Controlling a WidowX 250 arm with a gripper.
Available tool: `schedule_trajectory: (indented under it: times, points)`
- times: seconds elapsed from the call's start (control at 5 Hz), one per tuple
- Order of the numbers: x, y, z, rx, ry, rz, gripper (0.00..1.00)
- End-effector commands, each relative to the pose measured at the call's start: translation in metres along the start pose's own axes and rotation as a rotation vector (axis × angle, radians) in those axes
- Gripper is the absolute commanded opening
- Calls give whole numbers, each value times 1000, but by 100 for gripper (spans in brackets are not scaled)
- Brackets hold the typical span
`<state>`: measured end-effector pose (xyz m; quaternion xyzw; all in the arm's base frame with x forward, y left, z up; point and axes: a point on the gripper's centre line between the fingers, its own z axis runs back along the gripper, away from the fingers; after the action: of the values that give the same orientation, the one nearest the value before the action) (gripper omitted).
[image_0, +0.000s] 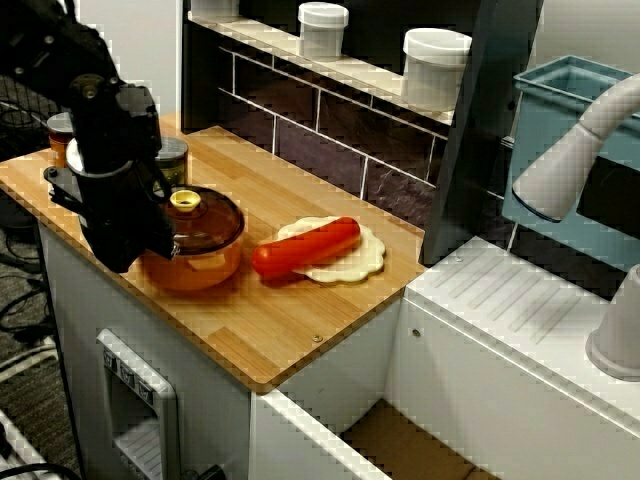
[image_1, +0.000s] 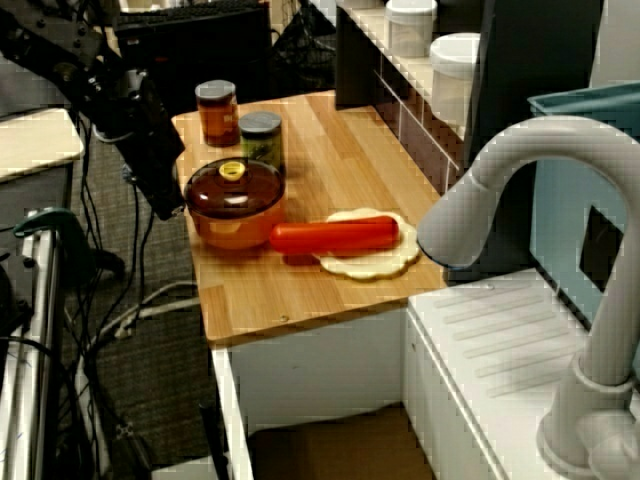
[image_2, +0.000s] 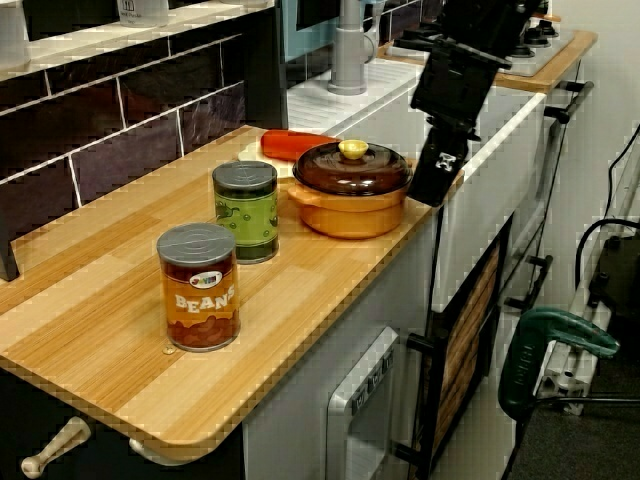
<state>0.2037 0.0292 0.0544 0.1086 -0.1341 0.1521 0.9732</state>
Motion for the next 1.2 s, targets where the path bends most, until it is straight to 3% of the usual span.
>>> schedule_trajectory:
  times: [0.0, 0.4, 1.0]
  points:
    - [30, 2, 3, -1, -32, 49, 0]
    - [55, -3, -3, -7, -33, 93, 0]
    - [75, -21, -5, -11, -20, 119, 0]
